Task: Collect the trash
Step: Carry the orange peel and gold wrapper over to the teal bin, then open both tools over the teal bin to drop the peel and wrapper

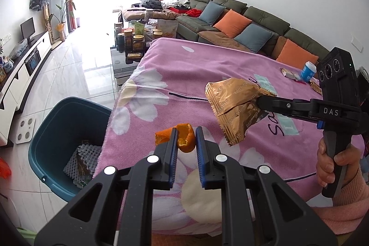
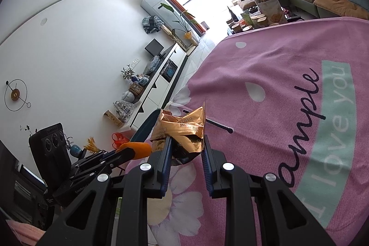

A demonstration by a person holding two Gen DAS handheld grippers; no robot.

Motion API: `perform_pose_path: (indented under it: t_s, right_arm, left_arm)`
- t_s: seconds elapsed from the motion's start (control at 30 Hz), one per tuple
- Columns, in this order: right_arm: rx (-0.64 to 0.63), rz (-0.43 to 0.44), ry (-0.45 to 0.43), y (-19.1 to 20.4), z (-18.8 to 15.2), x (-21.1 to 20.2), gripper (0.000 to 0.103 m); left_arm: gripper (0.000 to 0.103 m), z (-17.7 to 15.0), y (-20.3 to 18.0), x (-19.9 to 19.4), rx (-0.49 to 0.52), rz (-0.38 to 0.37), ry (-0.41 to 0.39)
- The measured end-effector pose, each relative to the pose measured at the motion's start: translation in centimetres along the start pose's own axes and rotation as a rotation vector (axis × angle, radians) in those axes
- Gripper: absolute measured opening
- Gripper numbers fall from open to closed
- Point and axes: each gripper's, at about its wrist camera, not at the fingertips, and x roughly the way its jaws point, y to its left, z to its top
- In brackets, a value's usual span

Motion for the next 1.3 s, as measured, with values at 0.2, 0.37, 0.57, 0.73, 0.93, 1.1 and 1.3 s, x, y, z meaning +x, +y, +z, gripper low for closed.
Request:
perform_pose_path:
  t_s: [0.2, 0.37, 0.57, 0.73, 0.93, 1.1, 1.3]
  right_arm:
    - [-0.016, 0.007, 0.014, 1.0, 0.3, 1.0, 0.023]
    - [-0.046, 0.017, 0.033, 2.4, 0.9, 2.4, 0.023]
    - [-0.093, 0.038, 0.076, 4.6, 2.0, 5.6, 0.023]
    - [-0.152, 0.044, 0.122, 7.2, 2.7, 8.9, 0.023]
    - [-0.236, 0.018, 0.165, 10.1, 3.1, 12.5, 0.023]
    - [-0.297, -0.025, 0.211, 12.1, 2.9, 15.6, 0.023]
    - [-0.363, -0.086, 0.28, 13.8, 2.3, 19.1, 0.026]
  left_arm:
    - [0.016, 0.2, 0.9, -0.6, -0.007, 0.017, -0.013]
    - [0.016, 0.4, 2.3, -1.5, -0.022, 0.047, -0.034]
    - [0.016, 0.9, 5.5, -2.4, -0.063, 0.112, -0.061]
    - [0.016, 0.9, 9.1, -2.5, -0.118, 0.159, -0.06]
    - [0.016, 0.0, 13.2, -1.9, -0.183, 0.2, -0.035]
    - [0.016, -1.1, 16.2, -0.6, -0.229, 0.225, -0.001]
    - [0.017, -2.3, 18.5, 1.5, -0.277, 0.229, 0.036]
